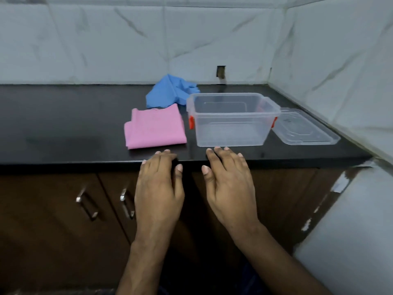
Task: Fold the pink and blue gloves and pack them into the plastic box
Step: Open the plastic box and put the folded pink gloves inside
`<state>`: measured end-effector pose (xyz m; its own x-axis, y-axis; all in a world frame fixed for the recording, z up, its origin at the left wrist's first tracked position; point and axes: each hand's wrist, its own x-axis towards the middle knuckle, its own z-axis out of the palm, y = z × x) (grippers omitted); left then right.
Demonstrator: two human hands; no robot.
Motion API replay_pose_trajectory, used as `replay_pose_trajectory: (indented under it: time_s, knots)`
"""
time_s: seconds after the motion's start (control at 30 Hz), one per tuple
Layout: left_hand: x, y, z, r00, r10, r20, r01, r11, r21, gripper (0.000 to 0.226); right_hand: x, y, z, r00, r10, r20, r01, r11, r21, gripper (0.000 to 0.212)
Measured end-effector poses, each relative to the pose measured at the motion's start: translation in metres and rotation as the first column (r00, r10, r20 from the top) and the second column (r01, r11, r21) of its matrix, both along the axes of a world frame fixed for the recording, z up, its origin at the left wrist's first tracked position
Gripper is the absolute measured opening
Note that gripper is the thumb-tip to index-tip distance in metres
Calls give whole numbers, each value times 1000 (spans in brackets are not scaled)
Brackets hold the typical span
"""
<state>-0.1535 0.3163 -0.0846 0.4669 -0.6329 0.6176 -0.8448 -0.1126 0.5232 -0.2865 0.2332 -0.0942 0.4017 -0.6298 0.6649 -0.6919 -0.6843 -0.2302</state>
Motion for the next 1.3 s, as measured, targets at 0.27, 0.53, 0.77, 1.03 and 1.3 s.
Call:
replay_pose_trajectory:
  time_s: [0.27,0.53,0.77,1.03,1.3]
  knots:
    - [64,18,-4,993,100,-65,-107,987,-119,13,50,6,1,998,-6,-57,2,997,-75,43]
    - [72,9,5,973,219,-67,-227,963,-142,27,71,9,8,1000,14,7,-14,998,-54,55]
    - [89,4,17,980,152,-127,-160,985,-58,67,78,5,16,999,-48,3,48,998,-48,59]
    - [83,-10,21,971,215,-104,-210,976,62,62,75,5,29,996,-33,-85,40,996,75,64]
    - [97,-14,25,979,193,-72,-186,978,93,48,84,0,46,988,150,-33,-142,975,171,44]
